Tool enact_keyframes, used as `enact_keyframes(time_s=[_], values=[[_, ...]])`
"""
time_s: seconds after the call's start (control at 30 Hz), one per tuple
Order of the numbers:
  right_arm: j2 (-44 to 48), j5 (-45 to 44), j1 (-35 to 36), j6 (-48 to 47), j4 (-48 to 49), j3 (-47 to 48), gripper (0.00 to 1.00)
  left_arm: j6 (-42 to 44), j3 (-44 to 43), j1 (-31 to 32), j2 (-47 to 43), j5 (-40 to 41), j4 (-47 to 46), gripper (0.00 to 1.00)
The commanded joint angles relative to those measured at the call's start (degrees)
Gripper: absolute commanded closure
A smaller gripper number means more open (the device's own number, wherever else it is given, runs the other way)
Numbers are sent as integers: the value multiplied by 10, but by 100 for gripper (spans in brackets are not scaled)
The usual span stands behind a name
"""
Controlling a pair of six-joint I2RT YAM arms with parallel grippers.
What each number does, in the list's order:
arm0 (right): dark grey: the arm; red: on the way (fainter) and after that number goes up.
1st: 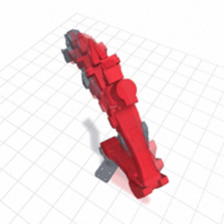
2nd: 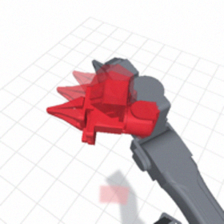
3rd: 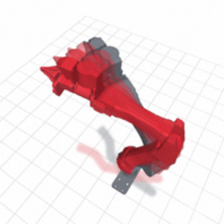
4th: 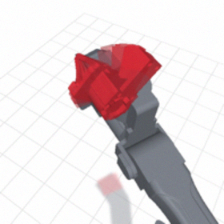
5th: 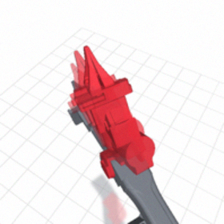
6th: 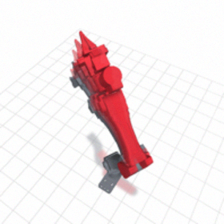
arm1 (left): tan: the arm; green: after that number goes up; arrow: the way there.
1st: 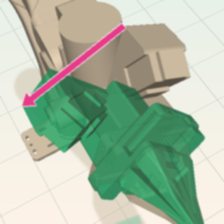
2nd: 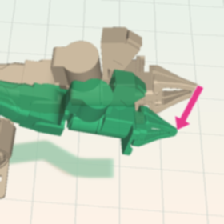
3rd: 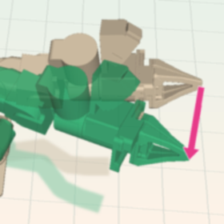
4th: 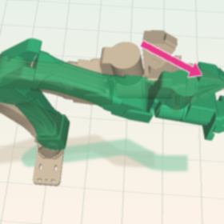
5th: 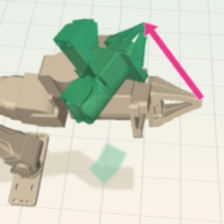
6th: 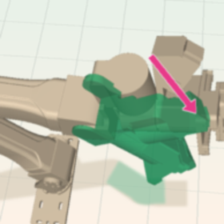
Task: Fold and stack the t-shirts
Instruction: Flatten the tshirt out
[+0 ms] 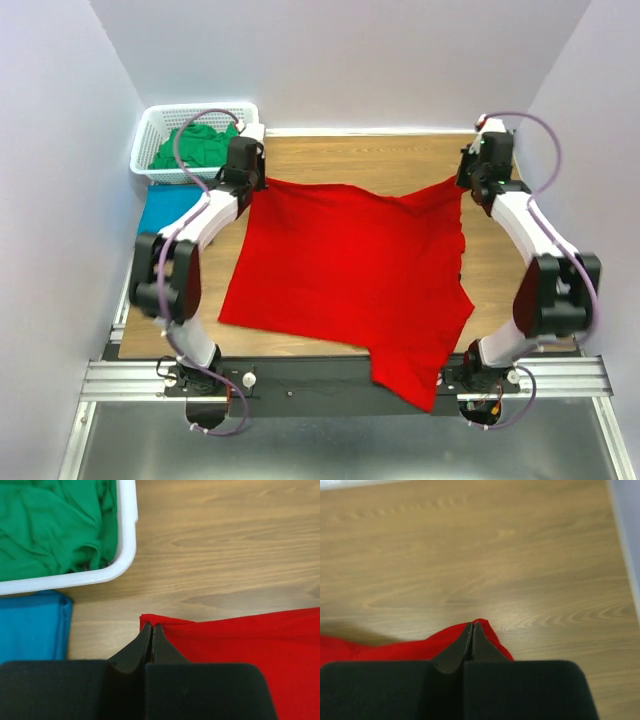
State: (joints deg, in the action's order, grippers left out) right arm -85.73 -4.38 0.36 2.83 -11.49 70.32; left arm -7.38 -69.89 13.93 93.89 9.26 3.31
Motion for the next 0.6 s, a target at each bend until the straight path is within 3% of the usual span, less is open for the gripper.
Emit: enact_keyframes(time_s=[0.0,0.17,0.27,0.57], values=[[-85,-3,-1,27,109,-20,99,-9,-59,-15,94,-21,-50,100],[-186,7,-18,39,124,1,99,-4,-114,-26,194,-46,-40,100],[-202,10,-19,46,124,4,99,-3,-138,-34,225,-50,-23,100],[-150,3,-21,61,82,5,99,2,-160,-44,210,-51,5,100]])
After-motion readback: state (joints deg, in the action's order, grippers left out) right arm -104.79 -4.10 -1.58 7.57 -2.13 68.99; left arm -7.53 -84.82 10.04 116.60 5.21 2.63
